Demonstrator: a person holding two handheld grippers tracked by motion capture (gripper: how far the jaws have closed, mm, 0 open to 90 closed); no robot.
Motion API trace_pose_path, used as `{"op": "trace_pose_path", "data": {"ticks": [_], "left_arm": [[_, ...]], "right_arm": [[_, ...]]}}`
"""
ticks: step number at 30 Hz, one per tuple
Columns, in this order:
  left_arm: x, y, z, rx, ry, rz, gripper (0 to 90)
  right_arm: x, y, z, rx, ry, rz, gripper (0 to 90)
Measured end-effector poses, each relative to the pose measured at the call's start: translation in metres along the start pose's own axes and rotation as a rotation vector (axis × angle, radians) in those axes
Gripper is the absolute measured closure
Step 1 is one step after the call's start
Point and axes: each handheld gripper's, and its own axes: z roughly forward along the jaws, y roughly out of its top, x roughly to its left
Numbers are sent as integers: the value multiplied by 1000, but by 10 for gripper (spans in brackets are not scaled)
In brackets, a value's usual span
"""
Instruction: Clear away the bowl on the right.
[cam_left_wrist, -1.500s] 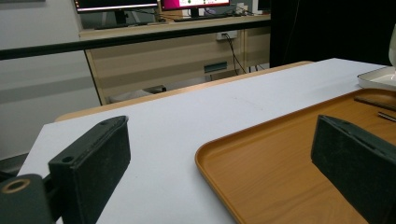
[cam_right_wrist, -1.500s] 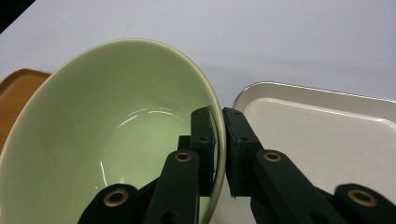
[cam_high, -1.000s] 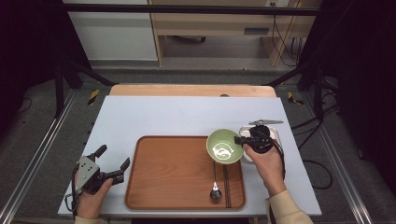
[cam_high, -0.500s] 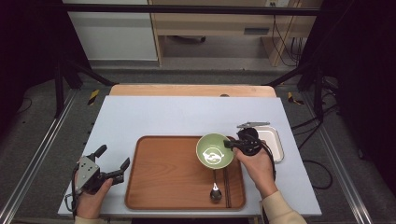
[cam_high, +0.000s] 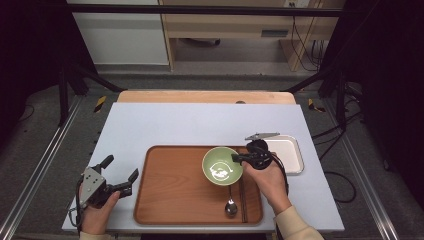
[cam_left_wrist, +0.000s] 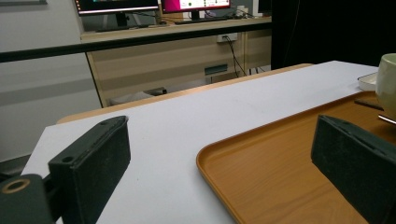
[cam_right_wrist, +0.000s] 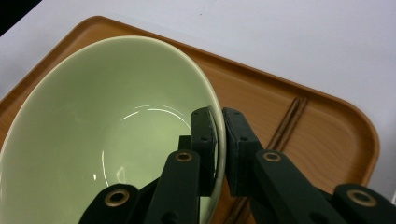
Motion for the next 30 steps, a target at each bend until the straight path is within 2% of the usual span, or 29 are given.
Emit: {"op": "trace_pose_path", "data": {"ticks": [15, 30], "left_arm": [[0, 0, 0, -1, 2, -1, 43], [0, 0, 0, 0, 1, 0, 43]], "right_arm": [[15, -3, 11, 35, 35, -27, 840], [24, -10, 21, 101, 53, -55, 840]]}}
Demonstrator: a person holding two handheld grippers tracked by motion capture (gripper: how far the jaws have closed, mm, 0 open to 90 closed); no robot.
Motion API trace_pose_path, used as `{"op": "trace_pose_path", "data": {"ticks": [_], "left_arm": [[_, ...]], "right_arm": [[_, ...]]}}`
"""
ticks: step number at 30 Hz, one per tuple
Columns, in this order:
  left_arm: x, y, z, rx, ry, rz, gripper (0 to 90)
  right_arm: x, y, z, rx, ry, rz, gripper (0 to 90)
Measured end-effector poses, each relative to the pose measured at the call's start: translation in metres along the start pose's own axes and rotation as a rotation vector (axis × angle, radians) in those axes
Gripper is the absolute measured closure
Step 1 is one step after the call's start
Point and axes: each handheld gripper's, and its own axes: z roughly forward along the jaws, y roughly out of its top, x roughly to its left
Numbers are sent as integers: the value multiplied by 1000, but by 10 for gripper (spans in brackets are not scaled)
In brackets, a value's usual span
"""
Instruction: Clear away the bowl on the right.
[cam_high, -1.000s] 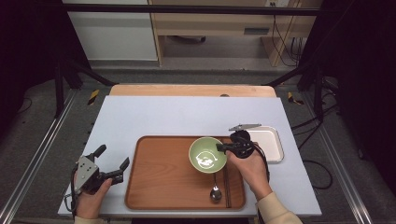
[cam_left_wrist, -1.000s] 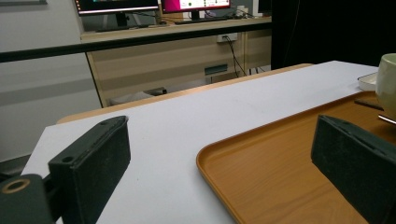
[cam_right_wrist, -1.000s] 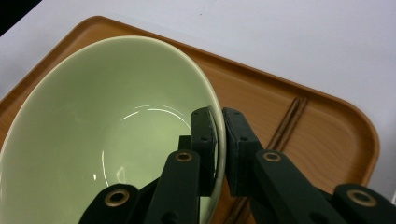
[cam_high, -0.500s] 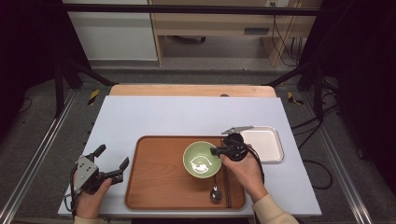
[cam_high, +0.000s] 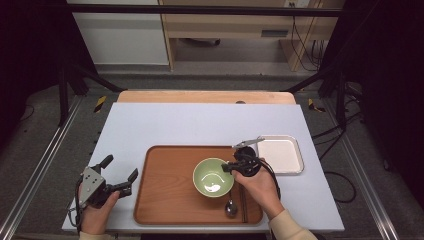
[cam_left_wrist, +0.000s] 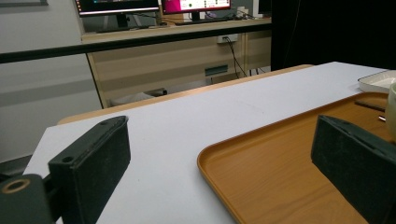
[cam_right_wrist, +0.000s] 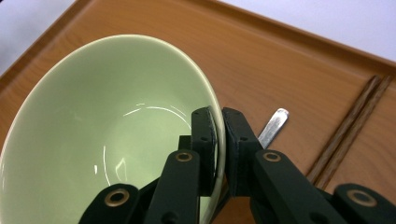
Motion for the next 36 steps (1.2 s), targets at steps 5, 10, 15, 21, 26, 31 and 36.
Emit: {"op": "trace_pose_path", "data": {"ticks": [5, 10, 15, 21, 26, 31, 36], "left_arm": [[0, 0, 0, 3, -2, 2, 43], [-1, 0, 0, 4, -3, 1, 43], [-1, 0, 1, 6, -4, 2, 43], [-1, -1, 1, 7, -4, 2, 43], [-1, -1, 1, 9, -5, 3, 43], [-1, -1, 1, 7, -4, 2, 43], [-1, 0, 1, 8, -5, 3, 43]], "right_arm": [[2, -1, 1, 16, 5, 1, 840], [2, -1, 0, 29, 12, 6, 840], [2, -2, 1, 29, 18, 4, 837], [1, -2, 2, 15, 22, 5, 830], [0, -2, 3, 2, 30, 0, 826], [-1, -2, 1, -17, 42, -2, 798], [-1, -2, -10, -45, 36, -14, 760]]}}
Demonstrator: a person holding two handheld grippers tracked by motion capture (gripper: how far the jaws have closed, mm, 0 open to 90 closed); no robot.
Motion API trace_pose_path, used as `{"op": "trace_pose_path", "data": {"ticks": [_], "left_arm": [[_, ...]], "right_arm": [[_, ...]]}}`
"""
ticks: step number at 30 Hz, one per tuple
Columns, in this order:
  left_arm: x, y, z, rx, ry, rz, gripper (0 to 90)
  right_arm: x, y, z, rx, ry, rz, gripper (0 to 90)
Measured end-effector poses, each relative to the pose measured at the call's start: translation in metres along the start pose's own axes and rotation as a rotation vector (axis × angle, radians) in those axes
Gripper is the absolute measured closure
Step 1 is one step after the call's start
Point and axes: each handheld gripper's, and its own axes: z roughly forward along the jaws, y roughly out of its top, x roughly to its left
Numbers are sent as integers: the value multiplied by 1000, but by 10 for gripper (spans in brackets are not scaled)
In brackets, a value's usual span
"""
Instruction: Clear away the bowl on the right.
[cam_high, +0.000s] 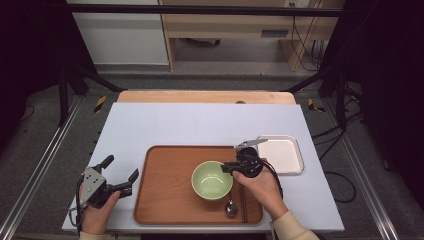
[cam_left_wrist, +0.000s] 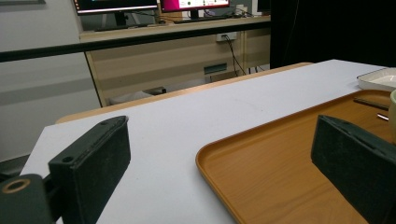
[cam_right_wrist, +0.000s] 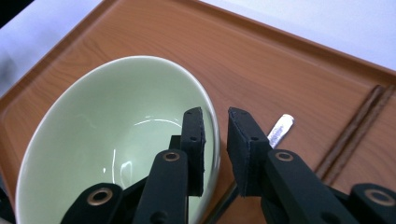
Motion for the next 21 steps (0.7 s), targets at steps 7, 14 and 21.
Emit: {"op": "trace_pose_path", "data": {"ticks": [7, 14, 21], "left_arm": [[0, 0, 0, -1, 1, 0, 43], [0, 0, 0, -1, 0, 0, 43], [0, 0, 0, -2, 0, 1, 43]], "right_arm": [[-7, 0, -17, -41, -9, 3, 714], [-12, 3, -33, -104, -35, -15, 634], [-21, 5, -46, -168, -80, -15, 473]]}}
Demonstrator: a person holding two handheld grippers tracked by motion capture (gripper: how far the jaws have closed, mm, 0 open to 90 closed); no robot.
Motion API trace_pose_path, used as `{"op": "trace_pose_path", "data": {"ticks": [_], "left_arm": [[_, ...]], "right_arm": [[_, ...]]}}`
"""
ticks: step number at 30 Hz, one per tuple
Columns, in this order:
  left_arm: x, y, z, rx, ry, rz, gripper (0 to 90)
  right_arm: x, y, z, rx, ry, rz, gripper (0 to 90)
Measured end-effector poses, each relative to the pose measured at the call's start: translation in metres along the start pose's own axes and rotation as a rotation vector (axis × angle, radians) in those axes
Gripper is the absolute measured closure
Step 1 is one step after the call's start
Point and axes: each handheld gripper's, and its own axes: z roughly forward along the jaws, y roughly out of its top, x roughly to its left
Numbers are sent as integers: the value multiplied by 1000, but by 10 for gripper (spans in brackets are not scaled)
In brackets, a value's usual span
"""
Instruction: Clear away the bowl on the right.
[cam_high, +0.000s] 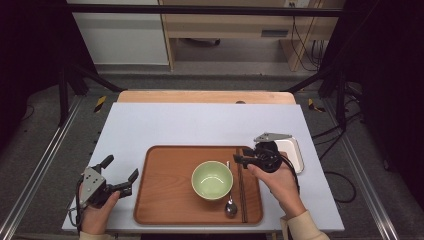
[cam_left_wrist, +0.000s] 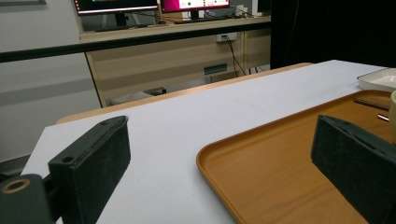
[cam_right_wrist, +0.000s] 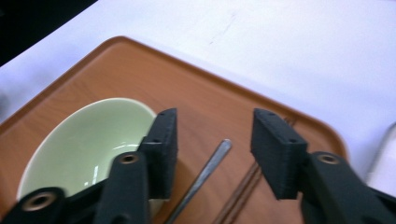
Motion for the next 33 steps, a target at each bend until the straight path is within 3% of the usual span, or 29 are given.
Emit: {"op": "trace_pose_path", "data": {"ticks": [8, 16, 22, 27, 33], "left_arm": [[0, 0, 0, -3, 1, -1, 42], [1, 0, -1, -10, 1, -2, 41], [2, 1, -2, -22, -1, 1, 38], [2, 2, -3, -35, -1, 6, 34], [8, 3, -7, -49, 17, 0, 33]], "right_arm": [[-14, 0, -11, -80, -76, -3, 270], [-29, 0, -23, -147, -147, -15, 135], [-45, -4, -36, -179, -229, -34, 131], [-60, -9, -45, -179, -288, 8, 186], [-79, -18, -54, -183, -333, 53, 192]]}}
